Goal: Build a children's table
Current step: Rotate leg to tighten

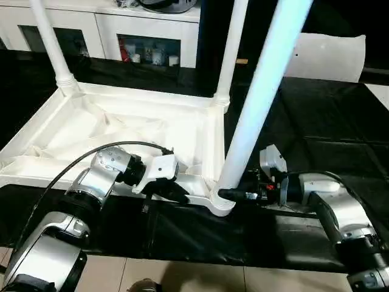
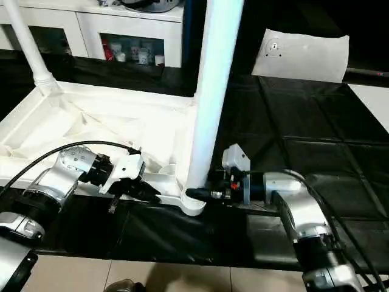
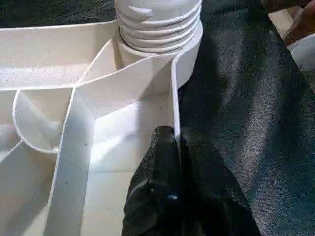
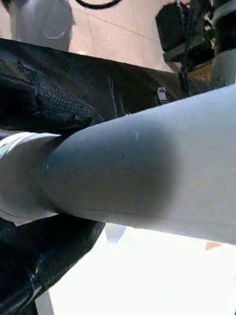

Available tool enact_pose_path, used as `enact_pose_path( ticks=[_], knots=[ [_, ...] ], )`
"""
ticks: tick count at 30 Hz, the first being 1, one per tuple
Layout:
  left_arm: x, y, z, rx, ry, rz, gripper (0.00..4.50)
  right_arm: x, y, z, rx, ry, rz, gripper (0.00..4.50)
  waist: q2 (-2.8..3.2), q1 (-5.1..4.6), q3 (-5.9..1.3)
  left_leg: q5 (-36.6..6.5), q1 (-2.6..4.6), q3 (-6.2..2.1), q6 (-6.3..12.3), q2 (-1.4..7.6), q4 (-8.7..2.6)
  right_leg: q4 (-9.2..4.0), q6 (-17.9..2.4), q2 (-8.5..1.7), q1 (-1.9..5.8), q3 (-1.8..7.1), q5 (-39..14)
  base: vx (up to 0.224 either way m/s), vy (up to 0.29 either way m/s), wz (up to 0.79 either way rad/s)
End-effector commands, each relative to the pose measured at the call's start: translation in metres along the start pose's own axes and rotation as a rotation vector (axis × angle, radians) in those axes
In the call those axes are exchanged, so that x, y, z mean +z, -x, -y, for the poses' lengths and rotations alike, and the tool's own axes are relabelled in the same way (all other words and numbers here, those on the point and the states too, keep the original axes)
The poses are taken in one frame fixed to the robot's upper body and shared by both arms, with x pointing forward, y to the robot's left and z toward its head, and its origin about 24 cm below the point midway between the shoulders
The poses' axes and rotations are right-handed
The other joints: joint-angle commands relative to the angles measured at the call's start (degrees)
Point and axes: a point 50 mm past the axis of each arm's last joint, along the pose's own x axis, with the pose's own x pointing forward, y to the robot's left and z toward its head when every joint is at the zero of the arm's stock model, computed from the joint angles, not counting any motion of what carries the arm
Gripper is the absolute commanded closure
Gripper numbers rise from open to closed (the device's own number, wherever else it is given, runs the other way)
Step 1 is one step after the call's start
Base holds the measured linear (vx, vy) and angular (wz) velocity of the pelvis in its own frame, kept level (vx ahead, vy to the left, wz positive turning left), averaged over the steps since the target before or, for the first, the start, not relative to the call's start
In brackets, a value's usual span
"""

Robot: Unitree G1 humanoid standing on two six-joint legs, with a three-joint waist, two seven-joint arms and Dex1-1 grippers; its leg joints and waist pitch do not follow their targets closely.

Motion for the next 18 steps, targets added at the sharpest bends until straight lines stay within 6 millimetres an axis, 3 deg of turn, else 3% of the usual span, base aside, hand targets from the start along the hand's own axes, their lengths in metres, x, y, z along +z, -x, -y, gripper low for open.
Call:
enact_pose_path(
  ticks=[1, 3, 4, 6, 7, 10, 12, 14, 16, 17, 18],
  knots=[
    [-0.001, -0.01, -0.004, 0.056, 0.049, -0.016, 4.5, -0.005, -0.012, -0.01, 0.017, -0.056, 0.031, 2.56, 0.1, -0.33, -2.67, -12.8, 2.35, -1.67, 0.99, 4.2, -4.23, -4.38, -14.63, -4.95, 0.94, 2.06, -5.81, 0.0, 0.0, 0.0],
    [0.006, -0.015, -0.012, 0.16, 0.116, 0.044, 4.5, -0.01, -0.019, -0.008, -0.106, -0.103, 0.065, 2.56, 0.16, -0.51, -2.38, -15.2, 2.49, -1.78, -0.19, 4.15, -4.53, -4.74, -14.27, -5.07, 0.7, 2.14, -9.54, 0.0, 0.0, 0.0],
    [0.008, -0.017, -0.015, 0.186, 0.128, 0.062, 4.5, -0.011, -0.021, -0.008, -0.138, -0.116, 0.076, 2.56, 0.25, -0.7, -1.94, -19.04, 2.8, -2.04, -1.5, 4.1, -4.78, -5.41, -13.43, -5.3, 0.31, 2.25, -15.72, 0.0, 0.0, 0.0],
    [0.014, -0.023, -0.018, 0.228, 0.153, 0.092, 4.5, -0.014, -0.026, -0.005, -0.247, -0.111, 0.092, 2.56, 0.11, -1.11, -1.83, -23.2, 3.29, -2.53, -3.44, 4.02, -4.73, -6.19, -11.38, -5.75, -0.13, 2.45, -24.46, -0.031, 0.004, -0.02],
    [0.017, -0.026, -0.02, 0.243, 0.164, 0.103, 4.5, -0.014, -0.03, -0.003, -0.296, -0.112, 0.107, 2.56, 0.24, -1.58, -1.8, -23.94, 2.95, -2.95, -4.1, 3.98, -4.95, -6.34, -9.9, -5.8, 0.0, 2.4, -27.07, -0.061, 0.008, -0.04],
    [0.031, -0.042, -0.025, 0.314, 0.201, 0.144, 4.5, -0.016, -0.044, 0.004, -0.479, -0.16, 0.133, 2.56, 0.3, -2.92, -1.94, -25.51, 2.77, -3.23, -5.09, 3.94, -5.55, -6.27, -9.07, -5.38, -0.25, 2.14, -25.67, 0.0, 0.0, 0.0],
    [0.037, -0.048, -0.028, 0.346, 0.219, 0.159, 4.5, -0.015, -0.05, 0.007, -0.537, -0.18, 0.149, 2.56, 0.26, -3.48, -2.03, -24.42, 2.47, -3.16, -4.36, 3.81, -5.65, -6.22, -9.37, -5.17, 0.05, 2.13, -22.55, 0.0, 0.0, 0.0],
    [0.049, -0.059, -0.035, 0.413, 0.251, 0.185, 4.5, -0.012, -0.062, 0.013, -0.667, -0.228, 0.168, 2.56, 0.56, -3.91, -2.12, -23.86, 2.81, -2.85, -3.46, 3.51, -5.37, -6.38, -10.15, -5.12, -0.42, 2.28, -20.55, 0.0, 0.0, 0.0],
    [0.058, -0.066, -0.039, 0.463, 0.276, 0.201, 4.5, -0.009, -0.071, 0.018, -0.763, -0.261, 0.184, 2.56, 0.46, -4.34, -2.15, -23.71, 2.73, -2.77, -3.56, 3.45, -5.32, -6.36, -10.58, -5.14, -0.58, 2.34, -20.26, 0.0, 0.0, 0.0],
    [0.068, -0.074, -0.046, 0.527, 0.277, 0.199, 4.5, -0.004, -0.082, 0.024, -0.872, -0.299, 0.181, 2.56, 0.37, -4.39, -2.5, -20.17, 2.07, -2.91, -2.85, 3.44, -5.52, -5.89, -10.43, -5.13, 0.23, 2.15, -16.96, 0.0, 0.0, 0.0],
    [0.068, -0.074, -0.046, 0.527, 0.277, 0.199, 4.5, -0.004, -0.082, 0.024, -0.872, -0.299, 0.181, 2.56, 0.46, -4.54, -2.63, -18.73, 1.91, -2.84, -2.53, 3.34, -5.5, -5.77, -10.69, -5.06, 0.25, 2.19, -14.7, 0.0, 0.0, 0.0]
  ],
)
